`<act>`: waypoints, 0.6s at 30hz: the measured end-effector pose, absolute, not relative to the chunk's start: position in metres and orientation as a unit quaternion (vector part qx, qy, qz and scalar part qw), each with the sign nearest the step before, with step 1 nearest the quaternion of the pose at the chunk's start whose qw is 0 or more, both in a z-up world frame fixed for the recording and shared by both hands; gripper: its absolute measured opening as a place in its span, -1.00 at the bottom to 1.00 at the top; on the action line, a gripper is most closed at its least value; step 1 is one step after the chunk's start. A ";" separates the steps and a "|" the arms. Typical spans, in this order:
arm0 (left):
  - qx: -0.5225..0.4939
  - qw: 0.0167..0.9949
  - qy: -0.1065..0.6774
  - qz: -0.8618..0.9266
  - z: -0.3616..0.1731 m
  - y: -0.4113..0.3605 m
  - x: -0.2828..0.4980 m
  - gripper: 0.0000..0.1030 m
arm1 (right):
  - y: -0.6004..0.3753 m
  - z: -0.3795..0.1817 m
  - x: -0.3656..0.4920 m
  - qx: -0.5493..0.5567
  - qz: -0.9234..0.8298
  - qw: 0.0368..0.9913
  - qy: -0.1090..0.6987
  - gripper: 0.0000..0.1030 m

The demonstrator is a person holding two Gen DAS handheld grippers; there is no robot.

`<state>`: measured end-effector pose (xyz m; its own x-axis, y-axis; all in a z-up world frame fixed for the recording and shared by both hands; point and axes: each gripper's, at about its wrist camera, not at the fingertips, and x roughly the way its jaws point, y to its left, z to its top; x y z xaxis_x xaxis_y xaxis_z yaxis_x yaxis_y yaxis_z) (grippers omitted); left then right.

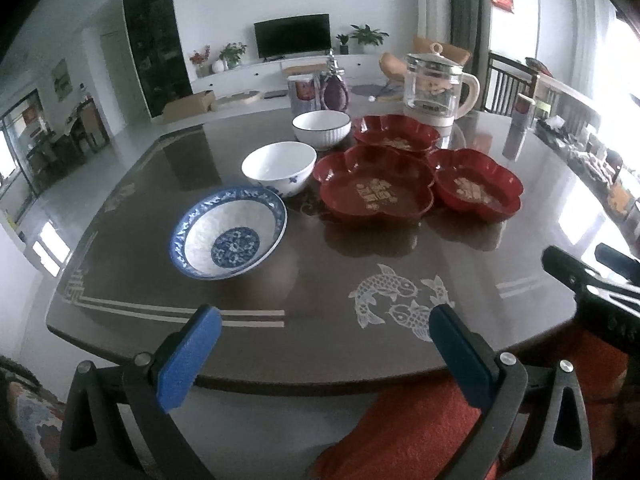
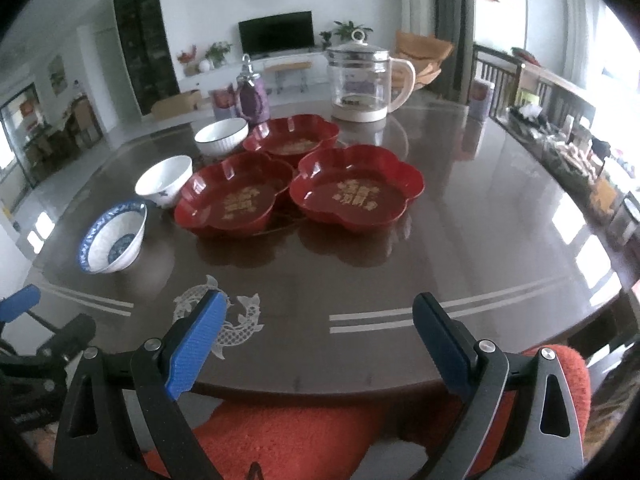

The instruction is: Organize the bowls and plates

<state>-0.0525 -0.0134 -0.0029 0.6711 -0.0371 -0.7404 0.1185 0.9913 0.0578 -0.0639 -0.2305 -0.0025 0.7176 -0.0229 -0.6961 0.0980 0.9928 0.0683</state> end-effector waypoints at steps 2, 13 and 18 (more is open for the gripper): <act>0.053 0.915 0.398 -0.031 -0.001 -0.012 -0.047 0.99 | -0.229 -0.001 -0.063 0.045 -0.044 0.927 0.371 0.87; 0.101 0.924 0.367 -0.046 0.018 -0.018 -0.015 1.00 | -0.225 0.001 -0.055 0.006 -0.103 0.915 0.391 0.87; 0.069 0.919 0.387 -0.041 0.013 -0.012 -0.010 1.00 | -0.231 0.009 -0.062 0.034 -0.079 0.927 0.365 0.87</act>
